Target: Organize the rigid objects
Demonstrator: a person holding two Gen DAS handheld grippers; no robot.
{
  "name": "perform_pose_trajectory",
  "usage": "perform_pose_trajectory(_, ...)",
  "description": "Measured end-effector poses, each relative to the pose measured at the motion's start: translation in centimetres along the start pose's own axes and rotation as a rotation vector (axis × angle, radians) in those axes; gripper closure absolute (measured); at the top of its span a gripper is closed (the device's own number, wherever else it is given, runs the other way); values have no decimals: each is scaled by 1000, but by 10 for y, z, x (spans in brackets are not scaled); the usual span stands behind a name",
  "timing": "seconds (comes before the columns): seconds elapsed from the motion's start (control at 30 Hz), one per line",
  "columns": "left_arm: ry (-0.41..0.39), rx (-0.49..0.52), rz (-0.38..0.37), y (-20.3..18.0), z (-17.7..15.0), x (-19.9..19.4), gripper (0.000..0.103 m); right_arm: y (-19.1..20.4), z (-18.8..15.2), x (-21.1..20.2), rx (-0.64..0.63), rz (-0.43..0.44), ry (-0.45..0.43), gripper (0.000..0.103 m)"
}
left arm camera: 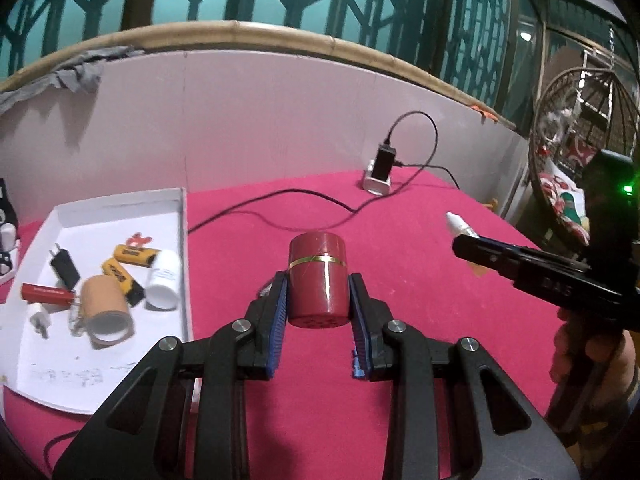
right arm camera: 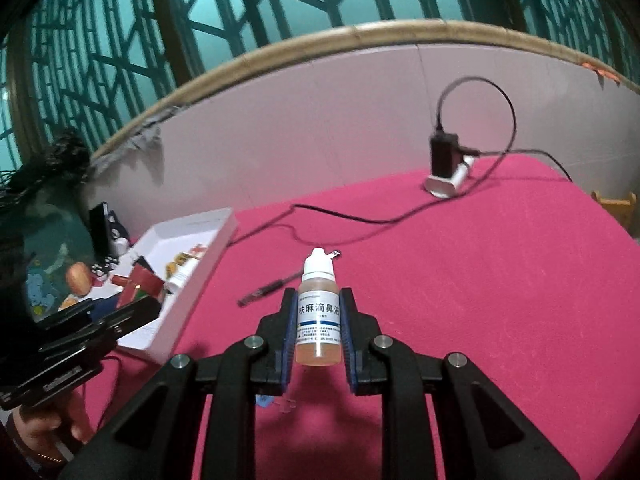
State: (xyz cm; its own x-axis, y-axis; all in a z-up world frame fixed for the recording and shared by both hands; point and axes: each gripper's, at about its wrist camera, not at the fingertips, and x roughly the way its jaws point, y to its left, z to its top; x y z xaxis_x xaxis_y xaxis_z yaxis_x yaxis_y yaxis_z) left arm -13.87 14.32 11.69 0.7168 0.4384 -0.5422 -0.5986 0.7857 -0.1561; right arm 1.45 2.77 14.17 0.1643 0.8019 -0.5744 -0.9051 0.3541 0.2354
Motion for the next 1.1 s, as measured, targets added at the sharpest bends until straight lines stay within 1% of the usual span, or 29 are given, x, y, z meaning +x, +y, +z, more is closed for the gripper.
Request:
perform_pose_trajectory(0.17, -24, -25, 16, 12, 2, -14, 74, 17, 6, -5, -22, 25, -33, 84)
perform_pose_trajectory(0.4, -47, -47, 23, 19, 3, -24, 74, 37, 14, -15, -62, 44, -65, 84)
perform_pose_trajectory(0.6, -62, -74, 41, 33, 3, -31, 74, 58, 19, -12, -105, 59, -64, 84)
perform_pose_trajectory(0.9, -94, -145, 73, 68, 3, -46, 74, 93, 25, -2, -182, 84, -42, 84)
perform_pose_trajectory(1.1, -116, -192, 116, 98, 3, -55, 74, 118, 31, 7, -243, 111, -27, 84)
